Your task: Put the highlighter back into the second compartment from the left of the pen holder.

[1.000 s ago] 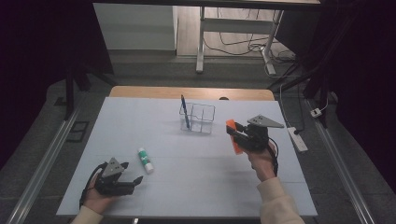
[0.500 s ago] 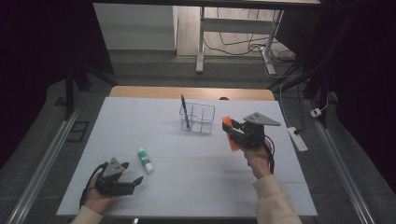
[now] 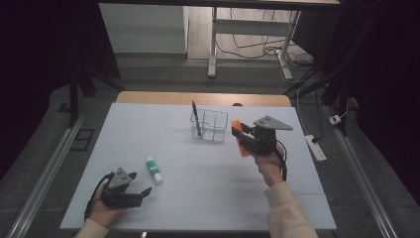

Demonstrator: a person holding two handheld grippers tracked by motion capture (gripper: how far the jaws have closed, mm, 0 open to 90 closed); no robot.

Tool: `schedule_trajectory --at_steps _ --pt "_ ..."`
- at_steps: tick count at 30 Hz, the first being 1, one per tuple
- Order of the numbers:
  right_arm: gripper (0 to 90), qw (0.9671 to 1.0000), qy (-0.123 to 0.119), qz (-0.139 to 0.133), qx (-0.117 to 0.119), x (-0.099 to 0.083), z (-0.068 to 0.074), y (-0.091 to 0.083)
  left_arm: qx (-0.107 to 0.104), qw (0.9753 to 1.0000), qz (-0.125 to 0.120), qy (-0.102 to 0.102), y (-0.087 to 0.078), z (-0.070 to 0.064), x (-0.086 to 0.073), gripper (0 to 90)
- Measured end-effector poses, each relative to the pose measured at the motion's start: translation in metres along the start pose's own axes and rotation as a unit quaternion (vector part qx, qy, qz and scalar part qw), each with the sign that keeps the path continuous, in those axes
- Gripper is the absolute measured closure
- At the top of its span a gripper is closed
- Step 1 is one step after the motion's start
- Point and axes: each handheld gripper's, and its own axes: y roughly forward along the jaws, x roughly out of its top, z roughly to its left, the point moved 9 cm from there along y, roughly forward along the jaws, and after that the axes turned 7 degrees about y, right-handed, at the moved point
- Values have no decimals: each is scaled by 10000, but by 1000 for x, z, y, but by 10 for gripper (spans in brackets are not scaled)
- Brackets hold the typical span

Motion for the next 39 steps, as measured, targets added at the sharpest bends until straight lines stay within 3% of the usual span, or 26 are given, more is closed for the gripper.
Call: schedule_trajectory --at_steps 39 --pt "644 9995 -117 -216 175 25 20 38 -13 10000 -28 -2 -1 1 0 209"
